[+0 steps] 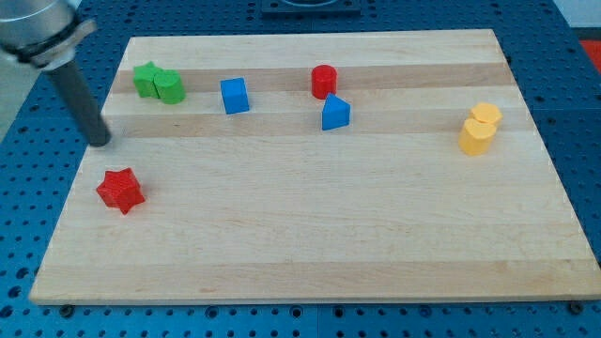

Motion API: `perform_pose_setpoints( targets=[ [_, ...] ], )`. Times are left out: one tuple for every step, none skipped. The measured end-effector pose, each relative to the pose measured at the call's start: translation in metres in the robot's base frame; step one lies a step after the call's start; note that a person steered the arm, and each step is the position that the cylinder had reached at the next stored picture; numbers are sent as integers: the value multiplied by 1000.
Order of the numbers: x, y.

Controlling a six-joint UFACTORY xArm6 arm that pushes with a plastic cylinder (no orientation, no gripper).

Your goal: Drag red star towards right

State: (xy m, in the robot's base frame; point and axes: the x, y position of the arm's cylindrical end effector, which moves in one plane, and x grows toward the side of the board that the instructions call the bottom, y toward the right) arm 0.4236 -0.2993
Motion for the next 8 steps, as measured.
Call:
perform_pose_setpoints(
  targets=[
    [2,-4],
    [23,-5],
    [72,-5],
    [72,-4],
    [72,36],
    [72,83],
    [72,132],
    [72,177]
  ],
)
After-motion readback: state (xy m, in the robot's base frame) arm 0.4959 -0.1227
